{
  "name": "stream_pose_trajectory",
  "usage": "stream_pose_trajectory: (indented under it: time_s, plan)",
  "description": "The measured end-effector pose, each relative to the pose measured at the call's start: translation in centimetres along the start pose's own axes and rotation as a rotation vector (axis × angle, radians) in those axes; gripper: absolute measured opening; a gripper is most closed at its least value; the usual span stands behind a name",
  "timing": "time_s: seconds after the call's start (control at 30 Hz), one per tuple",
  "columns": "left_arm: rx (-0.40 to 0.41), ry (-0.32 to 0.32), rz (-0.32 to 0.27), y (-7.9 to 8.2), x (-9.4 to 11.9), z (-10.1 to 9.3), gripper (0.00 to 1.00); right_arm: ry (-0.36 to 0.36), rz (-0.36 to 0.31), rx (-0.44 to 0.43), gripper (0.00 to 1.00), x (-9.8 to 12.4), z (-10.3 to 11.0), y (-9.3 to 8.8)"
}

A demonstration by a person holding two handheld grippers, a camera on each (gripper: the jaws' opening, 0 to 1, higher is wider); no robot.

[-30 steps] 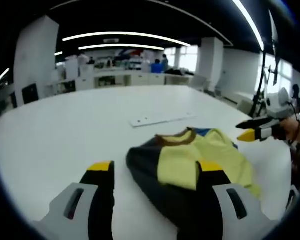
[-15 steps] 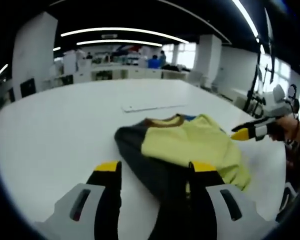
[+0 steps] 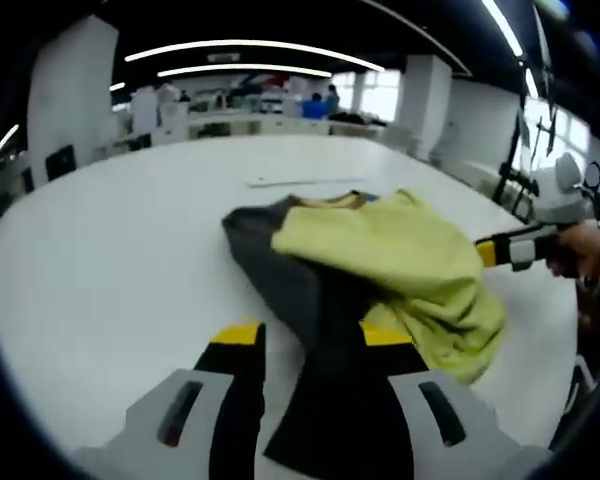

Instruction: Fold the garment on the visible template until the final outline fits inside the template.

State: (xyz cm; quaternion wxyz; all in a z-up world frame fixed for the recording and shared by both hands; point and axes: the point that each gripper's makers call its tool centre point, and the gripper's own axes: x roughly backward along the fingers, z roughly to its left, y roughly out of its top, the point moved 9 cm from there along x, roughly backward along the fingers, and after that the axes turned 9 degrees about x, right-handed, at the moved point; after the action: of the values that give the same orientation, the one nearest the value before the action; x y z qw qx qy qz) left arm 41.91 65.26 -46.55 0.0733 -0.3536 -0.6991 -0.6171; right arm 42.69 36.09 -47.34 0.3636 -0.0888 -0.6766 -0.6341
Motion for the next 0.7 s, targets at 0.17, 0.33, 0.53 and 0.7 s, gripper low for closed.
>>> stream_pose_trajectory:
  time_s: [0.17, 0.33, 0.53, 0.7]
  plan:
    - [-0.003, 0.001, 0.021, -0.6, -0.2, 0.0, 0.17, -0.011, -0.007, -0.032, 0.13, -0.5, 0.3, -0.2]
    - [-0.001, 0.005, 0.039, -1.0, -0.4, 0.1, 0.05, -0.018, -0.010, -0.011, 0.04, -1.1, 0.6, -0.3]
    - [0.028, 0.017, 0.044, -1.1, -0.3, 0.4, 0.00, -0.030, -0.016, 0.028, 0.00, -1.2, 0.5, -0.2]
    - [0.002, 0.046, 0.037, -0.5, 0.2, 0.7, 0.00, -0.033, -0.041, 0.047, 0.00, -0.5, 0.2, 0.4]
